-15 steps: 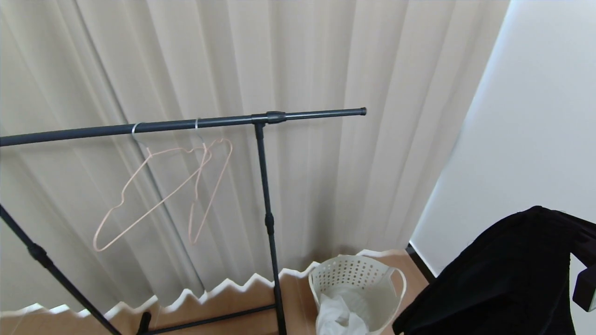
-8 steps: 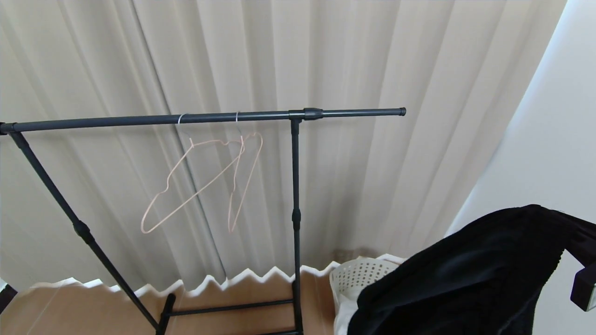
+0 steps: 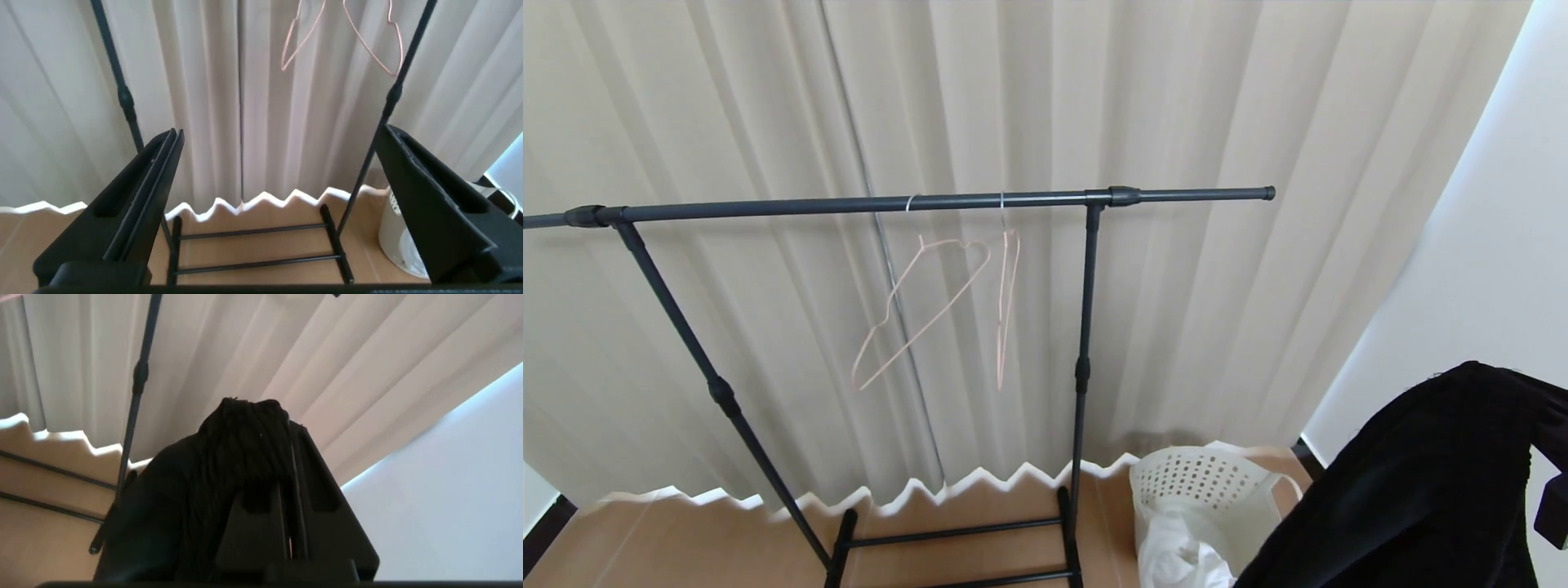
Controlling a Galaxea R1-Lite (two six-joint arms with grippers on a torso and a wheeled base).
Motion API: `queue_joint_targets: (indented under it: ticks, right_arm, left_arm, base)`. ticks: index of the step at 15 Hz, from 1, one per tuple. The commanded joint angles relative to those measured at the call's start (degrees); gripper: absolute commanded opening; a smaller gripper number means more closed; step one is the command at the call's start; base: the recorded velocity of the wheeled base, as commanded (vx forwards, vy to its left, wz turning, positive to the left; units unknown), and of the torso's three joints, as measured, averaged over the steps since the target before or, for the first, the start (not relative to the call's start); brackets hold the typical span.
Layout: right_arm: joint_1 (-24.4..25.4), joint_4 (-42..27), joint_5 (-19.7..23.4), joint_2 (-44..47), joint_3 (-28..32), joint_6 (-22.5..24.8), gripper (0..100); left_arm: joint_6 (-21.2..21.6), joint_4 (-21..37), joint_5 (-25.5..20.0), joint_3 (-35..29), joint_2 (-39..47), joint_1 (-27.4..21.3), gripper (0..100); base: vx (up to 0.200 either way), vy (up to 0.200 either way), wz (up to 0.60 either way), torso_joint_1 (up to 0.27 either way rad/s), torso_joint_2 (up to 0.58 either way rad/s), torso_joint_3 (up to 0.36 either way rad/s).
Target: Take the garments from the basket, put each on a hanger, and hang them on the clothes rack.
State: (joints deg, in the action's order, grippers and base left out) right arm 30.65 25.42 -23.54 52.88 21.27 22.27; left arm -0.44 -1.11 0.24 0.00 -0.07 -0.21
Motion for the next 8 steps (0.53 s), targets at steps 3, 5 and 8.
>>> queue_joint_targets:
  ticks: [3,5,8]
  right_arm:
    - [0.03,-0.02,-0.01,-0.32,0.0,0.05,0]
    - [0.03,0.07,-0.01,-0.32,-0.44,0.14,0]
    - [0.03,0.07,0.07,-0.24,-0.88,0.14,0]
  left_arm:
    - [0.0,-0.03,0.02,0.0,0.07,-0.06,100]
    - [-0.09,-0.03,0.11,0.0,0.07,0.03,100]
    - [0.18,-0.21,0.37,0.0,0.07,-0.06,100]
  base:
    - [0.0,0.2,0.0,-0.002,0.0,0.001]
    - [-0.2,0.0,0.0,0.005,0.0,0.0]
    - [0.0,0.0,0.0,0.0,0.0,0.0]
